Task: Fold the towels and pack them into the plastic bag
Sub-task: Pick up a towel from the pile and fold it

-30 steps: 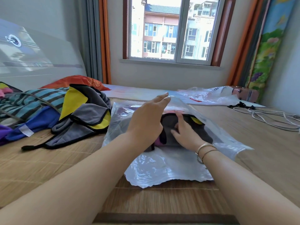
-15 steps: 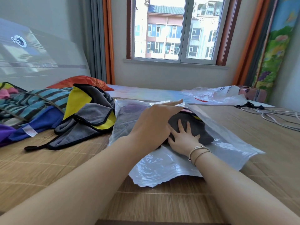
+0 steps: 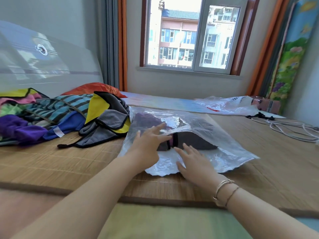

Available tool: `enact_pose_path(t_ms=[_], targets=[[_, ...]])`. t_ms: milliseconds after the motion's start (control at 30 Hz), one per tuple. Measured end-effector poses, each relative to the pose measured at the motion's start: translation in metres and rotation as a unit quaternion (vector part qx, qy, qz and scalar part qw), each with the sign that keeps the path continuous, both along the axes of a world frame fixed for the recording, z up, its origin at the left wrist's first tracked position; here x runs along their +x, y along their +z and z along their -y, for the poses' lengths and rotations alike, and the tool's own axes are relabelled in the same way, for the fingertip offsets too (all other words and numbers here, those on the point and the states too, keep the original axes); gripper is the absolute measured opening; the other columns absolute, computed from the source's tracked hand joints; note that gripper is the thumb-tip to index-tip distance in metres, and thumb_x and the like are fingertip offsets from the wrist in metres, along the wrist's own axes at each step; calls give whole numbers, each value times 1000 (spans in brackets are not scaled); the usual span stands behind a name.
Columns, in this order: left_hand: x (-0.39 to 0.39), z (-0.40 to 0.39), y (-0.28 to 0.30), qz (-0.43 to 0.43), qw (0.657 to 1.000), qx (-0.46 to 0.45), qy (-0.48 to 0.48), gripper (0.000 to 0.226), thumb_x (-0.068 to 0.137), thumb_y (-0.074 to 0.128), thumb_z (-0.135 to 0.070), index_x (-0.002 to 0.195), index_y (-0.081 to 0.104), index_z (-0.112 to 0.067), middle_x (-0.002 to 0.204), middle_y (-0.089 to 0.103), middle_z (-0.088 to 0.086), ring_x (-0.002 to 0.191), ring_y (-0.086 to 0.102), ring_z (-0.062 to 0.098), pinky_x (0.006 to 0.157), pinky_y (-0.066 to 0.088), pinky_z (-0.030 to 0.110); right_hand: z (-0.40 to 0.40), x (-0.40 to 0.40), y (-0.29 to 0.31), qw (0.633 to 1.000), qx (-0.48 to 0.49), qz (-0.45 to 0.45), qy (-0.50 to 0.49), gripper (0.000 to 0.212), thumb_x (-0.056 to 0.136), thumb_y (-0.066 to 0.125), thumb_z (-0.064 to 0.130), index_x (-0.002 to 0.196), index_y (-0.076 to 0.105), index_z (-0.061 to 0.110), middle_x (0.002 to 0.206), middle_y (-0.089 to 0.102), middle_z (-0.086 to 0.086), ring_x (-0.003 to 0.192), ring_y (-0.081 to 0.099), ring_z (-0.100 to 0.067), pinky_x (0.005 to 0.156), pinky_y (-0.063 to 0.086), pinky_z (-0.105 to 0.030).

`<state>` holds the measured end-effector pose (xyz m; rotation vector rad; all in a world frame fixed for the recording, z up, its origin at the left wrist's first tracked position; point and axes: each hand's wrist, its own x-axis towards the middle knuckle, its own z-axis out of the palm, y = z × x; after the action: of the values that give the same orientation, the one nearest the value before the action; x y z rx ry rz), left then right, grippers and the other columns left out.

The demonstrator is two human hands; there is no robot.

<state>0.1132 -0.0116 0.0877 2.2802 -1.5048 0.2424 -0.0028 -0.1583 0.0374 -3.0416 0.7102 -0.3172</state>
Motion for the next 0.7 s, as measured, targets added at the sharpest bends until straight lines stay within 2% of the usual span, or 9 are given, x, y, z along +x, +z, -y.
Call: enact_pose_path(t_ms=[100, 200, 267, 367, 433, 467, 567, 633, 700], targets=[[-10, -38, -18, -40, 998, -29, 28, 69, 83, 46, 8, 137, 50, -35, 160, 10, -13, 148, 9, 15, 119, 6, 53, -44, -19, 7, 998, -34, 38, 38, 49, 101, 36, 36, 148, 30, 24, 153, 31, -5, 137, 33, -26, 107, 34, -36], [-5, -79, -43, -50, 996, -51, 55, 56, 88, 46, 1, 130, 57, -34, 159, 19, -11, 146, 17, 14, 119, 9, 51, -82, -16, 7, 990, -71, 76, 94, 40, 97, 41, 32, 133, 48, 17, 126, 52, -7, 117, 47, -29, 92, 44, -38], [10, -110, -58, -33, 995, -77, 60, 46, 90, 48, -5, 122, 63, -33, 155, 30, -8, 144, 25, 14, 117, 17, 46, -104, -4, 6, 981, -70, 116, 139, 37, 91, 43, 29, 121, 57, 14, 112, 56, -7, 105, 51, -28, 84, 47, -38], [45, -159, -73, -28, 994, -77, 74, 38, 92, 49, -8, 116, 66, -32, 152, 37, -7, 143, 25, 16, 117, 19, 41, -135, 23, 9, 970, -54, 146, 189, 26, 93, 46, 25, 114, 56, 14, 107, 54, -4, 102, 48, -23, 82, 45, -33], [71, -190, -80, -53, 992, -50, 100, 38, 97, 47, -17, 128, 56, -37, 154, 33, -9, 145, 22, 15, 117, 21, 43, -152, 45, 11, 961, -36, 162, 220, 23, 93, 46, 23, 112, 56, 14, 107, 53, -3, 102, 49, -21, 81, 46, -33], [85, -203, -83, -67, 989, -28, 127, 40, 99, 45, -25, 136, 45, -40, 156, 29, -11, 146, 21, 14, 117, 20, 43, -161, 58, 11, 958, -25, 167, 232, 24, 93, 46, 23, 112, 57, 15, 108, 53, -3, 103, 50, -21, 82, 45, -31], [123, -230, -95, -96, 965, 66, 234, 53, 100, 27, -51, 150, 15, -40, 160, 13, -15, 148, 9, 10, 120, 7, 37, -182, 97, 7, 954, 17, 162, 251, 26, 95, 46, 24, 118, 55, 17, 115, 51, 0, 104, 50, -16, 78, 38, -23], [136, -233, -100, -108, 956, 90, 258, 57, 99, 21, -57, 152, 12, -39, 160, 7, -18, 148, 3, 6, 119, 4, 33, -193, 126, 3, 957, 73, 145, 239, 30, 96, 46, 25, 124, 53, 18, 123, 48, 2, 104, 51, -14, 77, 33, -21], [140, -231, -102, -113, 956, 107, 249, 57, 99, 17, -57, 153, 9, -40, 160, 1, -20, 148, -1, 5, 118, 2, 33, -199, 159, -2, 960, 124, 123, 218, 33, 97, 46, 26, 128, 52, 17, 132, 45, 2, 106, 52, -16, 80, 35, -24]])
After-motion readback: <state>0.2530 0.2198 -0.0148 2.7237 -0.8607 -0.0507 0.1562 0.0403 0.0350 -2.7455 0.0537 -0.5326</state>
